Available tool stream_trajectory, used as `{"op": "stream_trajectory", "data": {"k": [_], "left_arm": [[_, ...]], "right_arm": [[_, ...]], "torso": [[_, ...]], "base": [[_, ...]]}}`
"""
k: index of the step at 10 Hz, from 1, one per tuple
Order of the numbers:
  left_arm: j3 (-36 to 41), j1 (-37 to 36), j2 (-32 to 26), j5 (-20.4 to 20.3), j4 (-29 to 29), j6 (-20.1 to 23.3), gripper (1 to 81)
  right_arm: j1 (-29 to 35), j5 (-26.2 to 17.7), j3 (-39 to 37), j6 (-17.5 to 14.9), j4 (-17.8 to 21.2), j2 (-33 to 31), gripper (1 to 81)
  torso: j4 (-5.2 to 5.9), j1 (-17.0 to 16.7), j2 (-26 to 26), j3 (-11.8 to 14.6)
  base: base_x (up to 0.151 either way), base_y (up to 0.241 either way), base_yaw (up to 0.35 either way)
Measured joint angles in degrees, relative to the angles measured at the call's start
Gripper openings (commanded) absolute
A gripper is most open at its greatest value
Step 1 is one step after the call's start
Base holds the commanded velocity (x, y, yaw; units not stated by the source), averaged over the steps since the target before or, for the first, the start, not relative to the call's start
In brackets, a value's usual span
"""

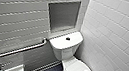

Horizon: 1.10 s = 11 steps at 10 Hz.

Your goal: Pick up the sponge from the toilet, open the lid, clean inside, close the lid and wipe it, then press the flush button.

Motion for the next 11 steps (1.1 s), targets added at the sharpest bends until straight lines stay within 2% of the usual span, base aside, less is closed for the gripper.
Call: {"op": "stream_trajectory", "data": {"k": [2,4,8,11], "left_arm": [[-3.1,0.1,1.8,1.7,0.0,0.0,81.1],[-7.0,0.4,3.4,3.0,0.0,0.0,81.1],[-10.6,0.3,6.0,3.4,-0.5,0.0,81.1],[-15.6,0.4,8.3,3.6,-0.6,0.0,81.1]], "right_arm": [[-1.6,-0.5,-1.9,0.0,-1.2,2.0,1.0],[-2.1,-0.5,-4.7,0.0,-1.9,3.7,1.0],[-4.0,-0.6,-9.4,0.0,-6.8,7.1,1.0],[-4.3,-0.6,-13.7,0.0,-7.6,10.6,1.0]], "torso": [[0.00,-2.8,4.2,4.0],[0.00,-5.0,7.4,5.1],[0.00,-10.2,15.6,5.8],[0.00,-14.0,21.4,10.5]], "base": [[0.000,0.000,0.000],[0.000,0.000,0.000],[0.000,0.000,0.000],[0.000,0.000,0.000]]}}
